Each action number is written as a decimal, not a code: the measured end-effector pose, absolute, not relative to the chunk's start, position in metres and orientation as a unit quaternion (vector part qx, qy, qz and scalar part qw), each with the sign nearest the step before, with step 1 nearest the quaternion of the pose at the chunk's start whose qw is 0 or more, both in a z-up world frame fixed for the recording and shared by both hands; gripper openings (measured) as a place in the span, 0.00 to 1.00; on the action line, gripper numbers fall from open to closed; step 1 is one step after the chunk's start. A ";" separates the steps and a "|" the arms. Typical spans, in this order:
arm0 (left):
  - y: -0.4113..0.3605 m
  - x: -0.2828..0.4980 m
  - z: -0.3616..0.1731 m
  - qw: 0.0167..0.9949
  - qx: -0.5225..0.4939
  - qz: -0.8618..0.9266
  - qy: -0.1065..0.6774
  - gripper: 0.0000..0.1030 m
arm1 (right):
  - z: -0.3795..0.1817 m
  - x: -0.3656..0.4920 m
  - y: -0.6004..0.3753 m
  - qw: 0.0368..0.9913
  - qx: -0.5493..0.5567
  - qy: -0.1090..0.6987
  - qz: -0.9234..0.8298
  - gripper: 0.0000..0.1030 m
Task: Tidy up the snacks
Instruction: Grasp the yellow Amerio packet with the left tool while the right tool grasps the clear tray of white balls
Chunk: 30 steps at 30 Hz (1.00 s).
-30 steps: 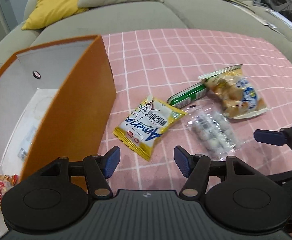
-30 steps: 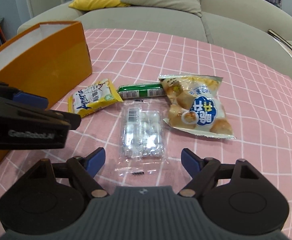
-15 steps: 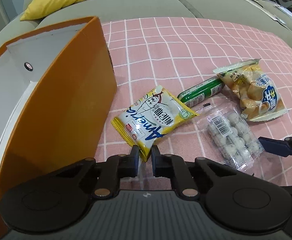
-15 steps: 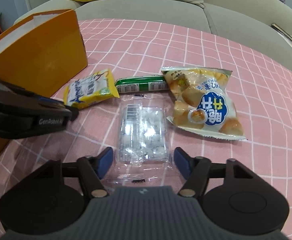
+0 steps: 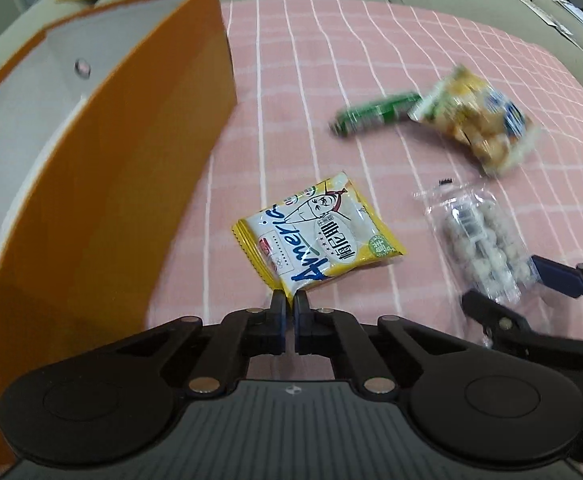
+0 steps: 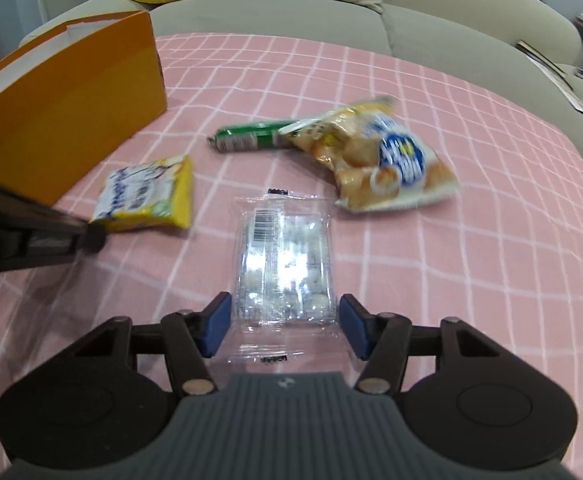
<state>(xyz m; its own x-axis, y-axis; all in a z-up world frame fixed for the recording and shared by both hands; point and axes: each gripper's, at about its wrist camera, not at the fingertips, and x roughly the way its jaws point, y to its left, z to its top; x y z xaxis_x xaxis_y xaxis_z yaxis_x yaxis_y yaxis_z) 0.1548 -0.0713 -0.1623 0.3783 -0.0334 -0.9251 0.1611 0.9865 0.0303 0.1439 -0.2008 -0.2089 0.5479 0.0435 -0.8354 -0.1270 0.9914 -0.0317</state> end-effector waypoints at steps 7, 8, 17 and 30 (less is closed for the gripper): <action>-0.071 0.113 -0.158 0.803 0.021 -0.077 0.590 0.02 | -0.201 0.106 -0.206 0.873 -0.046 0.485 0.032 0.55; -0.071 0.109 -0.160 0.797 0.014 -0.081 0.598 0.03 | -0.200 0.103 -0.207 0.872 -0.046 0.487 0.033 0.55; -0.073 0.096 -0.158 0.769 -0.051 -0.181 0.610 0.08 | -0.195 0.089 -0.212 0.870 -0.014 0.491 0.040 0.55; -0.081 0.094 -0.131 0.813 0.127 -0.241 0.515 0.80 | -0.190 0.084 -0.217 0.880 -0.005 0.471 0.052 0.66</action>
<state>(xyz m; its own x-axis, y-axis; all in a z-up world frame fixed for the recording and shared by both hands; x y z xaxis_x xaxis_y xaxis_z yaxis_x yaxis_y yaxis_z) 0.0943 -0.0815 -0.1305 0.3533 -0.2601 -0.8986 0.5220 0.8519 -0.0414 0.0844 -0.2174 -0.1897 0.5503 0.0875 -0.8304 -0.0971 0.9945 0.0404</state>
